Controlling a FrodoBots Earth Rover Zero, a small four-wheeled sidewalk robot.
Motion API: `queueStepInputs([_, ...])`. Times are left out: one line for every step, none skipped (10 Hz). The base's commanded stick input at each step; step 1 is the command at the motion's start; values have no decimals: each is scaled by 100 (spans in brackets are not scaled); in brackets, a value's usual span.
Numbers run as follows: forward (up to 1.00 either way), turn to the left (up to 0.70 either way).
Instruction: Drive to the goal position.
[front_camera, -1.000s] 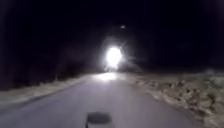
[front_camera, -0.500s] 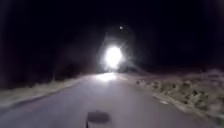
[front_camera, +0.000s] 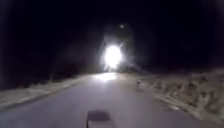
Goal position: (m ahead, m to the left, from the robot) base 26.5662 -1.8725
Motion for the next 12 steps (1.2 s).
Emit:
queueStepInputs([85, 0])
queueStepInputs([85, 0])
queueStepInputs([85, 0])
queueStepInputs([85, 0])
queueStepInputs([85, 0])
queueStepInputs([85, 0])
queueStepInputs([85, 0])
queueStepInputs([85, 0])
queueStepInputs([85, 0])
queueStepInputs([85, 0])
queueStepInputs([85, 0])
queueStepInputs([85, 0])
